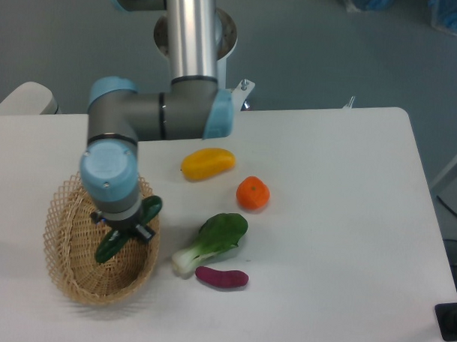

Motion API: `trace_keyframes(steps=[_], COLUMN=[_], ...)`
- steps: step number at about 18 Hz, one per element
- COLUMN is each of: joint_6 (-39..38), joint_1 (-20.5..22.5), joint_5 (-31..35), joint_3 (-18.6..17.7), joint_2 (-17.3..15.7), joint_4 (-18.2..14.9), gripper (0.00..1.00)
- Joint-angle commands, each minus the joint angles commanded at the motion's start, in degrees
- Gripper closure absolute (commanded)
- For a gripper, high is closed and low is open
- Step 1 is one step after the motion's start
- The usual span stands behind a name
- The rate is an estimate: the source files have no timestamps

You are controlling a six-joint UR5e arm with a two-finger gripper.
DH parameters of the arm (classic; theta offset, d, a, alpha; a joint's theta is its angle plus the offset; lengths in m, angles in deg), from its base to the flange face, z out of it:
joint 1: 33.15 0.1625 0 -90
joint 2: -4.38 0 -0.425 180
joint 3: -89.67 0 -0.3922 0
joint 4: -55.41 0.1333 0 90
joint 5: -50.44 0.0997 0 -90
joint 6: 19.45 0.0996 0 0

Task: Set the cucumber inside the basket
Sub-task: 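Carry the cucumber over the wicker basket and lower it inside, then open the gripper to release the cucumber into the basket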

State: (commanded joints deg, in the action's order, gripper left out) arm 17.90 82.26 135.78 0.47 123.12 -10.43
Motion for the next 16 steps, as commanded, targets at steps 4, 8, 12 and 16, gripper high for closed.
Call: trace_keyframes(steps=[4,8,12,16], joint_6=[-0.09,-0.09,0.88,2.98], joint_1=[-0.80,-0.80,-0.45,3.50], joint_5=[-0.09,0.61,2.54,2.72], joint_3=[-0.89,-0.71,0.17,2.80], joint_2=[0.00,-0.17,-0.61,-0.61], joint_4=[1.50,1.68,1.59,1.50], gripper=[0.46,0.00,0.00,0.00])
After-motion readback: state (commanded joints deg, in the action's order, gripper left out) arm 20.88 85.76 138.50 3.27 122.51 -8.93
